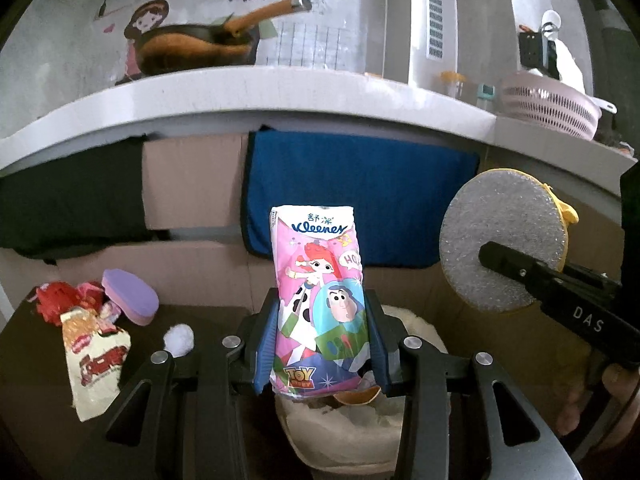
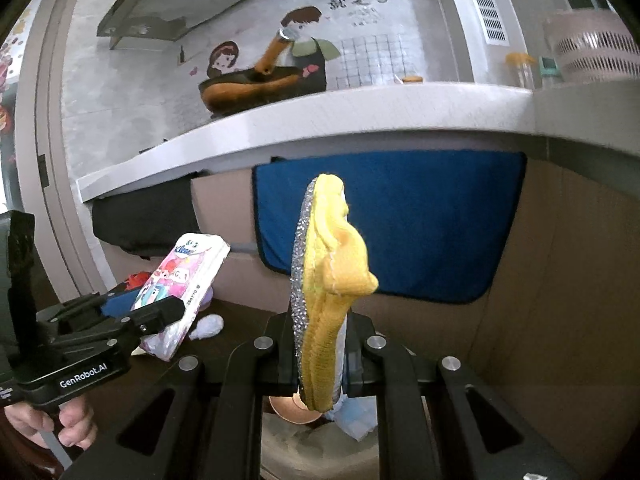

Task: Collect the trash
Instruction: 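Carry the Kleenex pack and sponge over the bin and release both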

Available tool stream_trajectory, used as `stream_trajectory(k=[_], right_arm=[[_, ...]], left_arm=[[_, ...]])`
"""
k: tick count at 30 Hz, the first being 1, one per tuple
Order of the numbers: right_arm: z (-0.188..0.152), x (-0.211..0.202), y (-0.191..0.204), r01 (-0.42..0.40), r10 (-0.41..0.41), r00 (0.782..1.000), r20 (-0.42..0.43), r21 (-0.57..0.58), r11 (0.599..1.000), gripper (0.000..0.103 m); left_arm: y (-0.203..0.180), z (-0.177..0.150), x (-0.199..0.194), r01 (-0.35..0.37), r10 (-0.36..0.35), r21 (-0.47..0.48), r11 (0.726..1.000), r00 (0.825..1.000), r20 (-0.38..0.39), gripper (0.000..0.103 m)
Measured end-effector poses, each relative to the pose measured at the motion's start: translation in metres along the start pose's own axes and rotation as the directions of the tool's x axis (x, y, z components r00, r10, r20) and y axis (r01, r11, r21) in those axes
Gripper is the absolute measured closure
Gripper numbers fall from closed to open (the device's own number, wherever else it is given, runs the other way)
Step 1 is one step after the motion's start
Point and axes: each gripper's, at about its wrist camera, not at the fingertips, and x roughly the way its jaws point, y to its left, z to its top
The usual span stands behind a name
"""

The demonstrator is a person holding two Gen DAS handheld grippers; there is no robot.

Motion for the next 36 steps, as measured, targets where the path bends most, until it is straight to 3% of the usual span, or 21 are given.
stream_trajectory(k=[16, 22, 27, 32, 36], right_arm=[[-0.033, 0.039, -0.023, 0.010, -0.005, 0.995, -0.101, 0.055, 0.998, 0.090], [-0.047, 0.059, -0.030, 0.012, -0.001, 0.990, -0.144, 0.075, 0.997, 0.090], [-0.059, 0.085, -0.037, 0.018, 0.001, 0.980, -0.199, 0.094, 0.995, 0.090], [-0.072, 0.107, -0.047, 0.034, -0.005, 0.968, -0.251, 0.111, 0.993, 0.090], [-0.081, 0.121, -0.052, 0.040, -0.004, 0.959, -0.284, 0.120, 0.992, 0.090]], left_arm=[[0.006, -0.029, 0.052, 0.022, -0.026, -0.037, 0.999, 0.992, -0.124, 0.063], [0.011, -0.041, 0.075, 0.053, -0.064, -0.064, 0.997, 0.981, -0.181, 0.063], [0.012, -0.059, 0.106, 0.094, -0.117, -0.094, 0.991, 0.955, -0.274, 0.063], [0.018, -0.078, 0.146, 0.103, -0.154, -0.153, 0.983, 0.913, -0.378, 0.063], [0.020, -0.081, 0.161, 0.120, -0.174, -0.164, 0.979, 0.909, -0.378, 0.062]])
